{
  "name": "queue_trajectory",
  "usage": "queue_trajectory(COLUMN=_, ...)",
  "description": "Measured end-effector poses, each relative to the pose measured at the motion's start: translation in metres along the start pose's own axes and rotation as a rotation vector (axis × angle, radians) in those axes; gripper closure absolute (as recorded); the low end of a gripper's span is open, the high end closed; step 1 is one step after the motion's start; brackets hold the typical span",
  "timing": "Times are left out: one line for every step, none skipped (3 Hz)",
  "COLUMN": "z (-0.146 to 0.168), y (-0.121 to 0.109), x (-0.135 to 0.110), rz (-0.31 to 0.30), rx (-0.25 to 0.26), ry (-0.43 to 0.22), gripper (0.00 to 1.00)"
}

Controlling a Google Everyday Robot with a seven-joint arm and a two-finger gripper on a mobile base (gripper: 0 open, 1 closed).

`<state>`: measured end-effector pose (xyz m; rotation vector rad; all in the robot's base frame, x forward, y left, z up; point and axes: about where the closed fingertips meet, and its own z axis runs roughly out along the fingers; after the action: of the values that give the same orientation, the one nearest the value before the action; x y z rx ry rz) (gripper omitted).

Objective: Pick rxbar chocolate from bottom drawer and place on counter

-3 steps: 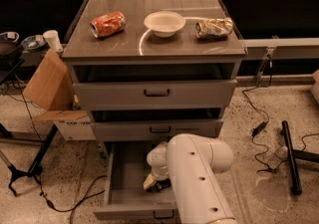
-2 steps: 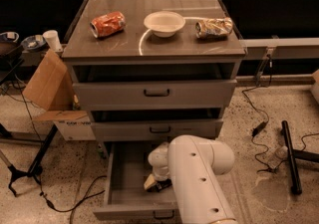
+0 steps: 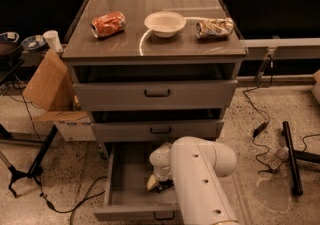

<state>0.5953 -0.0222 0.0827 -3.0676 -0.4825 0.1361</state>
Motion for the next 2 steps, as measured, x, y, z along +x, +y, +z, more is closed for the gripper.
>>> queue_trajectory(z=-0.0044, y=0.0001, x=-0.0002, rz=-0.003, rx=0.007, ry=0.008, gripper=0.42)
queue_trajectory(z=-0.0134, y=-0.0003, x=-0.0009, rz=-0.003, rx=0.007, ry=0.008, gripper=0.66)
